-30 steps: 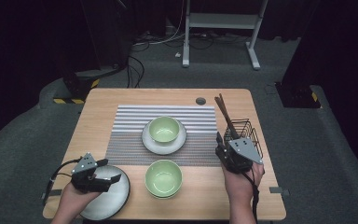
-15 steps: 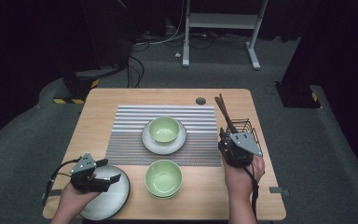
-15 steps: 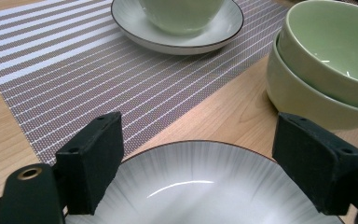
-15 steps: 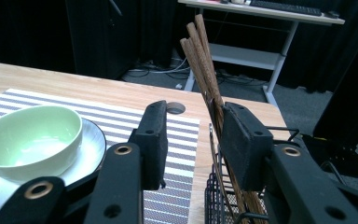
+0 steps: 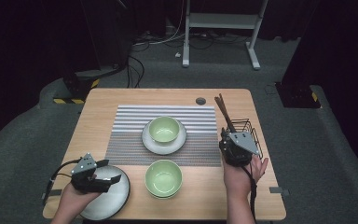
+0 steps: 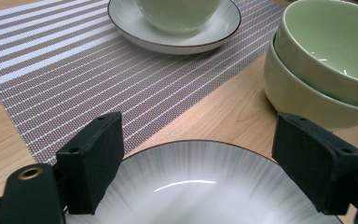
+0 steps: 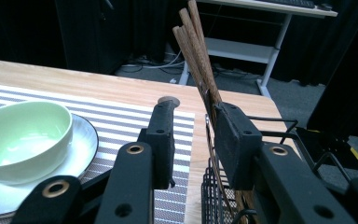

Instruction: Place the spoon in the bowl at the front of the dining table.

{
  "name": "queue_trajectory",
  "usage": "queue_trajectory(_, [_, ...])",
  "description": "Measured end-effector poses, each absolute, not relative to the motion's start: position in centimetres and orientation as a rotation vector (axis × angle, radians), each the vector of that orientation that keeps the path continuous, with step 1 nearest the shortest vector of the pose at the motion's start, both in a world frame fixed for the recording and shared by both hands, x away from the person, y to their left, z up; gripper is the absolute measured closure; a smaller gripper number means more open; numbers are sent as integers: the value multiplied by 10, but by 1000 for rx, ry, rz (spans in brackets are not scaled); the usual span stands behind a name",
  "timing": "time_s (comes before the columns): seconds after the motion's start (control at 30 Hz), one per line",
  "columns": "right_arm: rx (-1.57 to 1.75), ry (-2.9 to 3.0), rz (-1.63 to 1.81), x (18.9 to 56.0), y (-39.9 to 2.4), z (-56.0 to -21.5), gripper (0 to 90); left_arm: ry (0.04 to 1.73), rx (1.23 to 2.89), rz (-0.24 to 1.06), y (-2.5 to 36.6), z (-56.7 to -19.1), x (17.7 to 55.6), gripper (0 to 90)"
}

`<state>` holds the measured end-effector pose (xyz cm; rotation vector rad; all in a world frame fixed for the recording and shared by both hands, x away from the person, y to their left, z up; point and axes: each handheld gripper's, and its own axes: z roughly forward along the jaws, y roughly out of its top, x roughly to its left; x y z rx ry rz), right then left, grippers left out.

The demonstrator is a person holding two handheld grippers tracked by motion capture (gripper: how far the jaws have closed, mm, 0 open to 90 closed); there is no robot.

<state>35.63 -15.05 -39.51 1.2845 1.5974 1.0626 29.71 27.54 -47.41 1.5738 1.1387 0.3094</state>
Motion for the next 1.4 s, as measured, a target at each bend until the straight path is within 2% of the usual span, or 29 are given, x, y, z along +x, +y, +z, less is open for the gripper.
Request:
queue_trajectory(0.8, [1331, 1601, 991, 362, -151, -397, 832, 1122, 1576, 307, 274, -473, 295, 177])
queue_trajectory(1.4, [1280, 1562, 1019, 351, -157, -388, 878, 1117, 1573, 315, 275, -472, 295, 180])
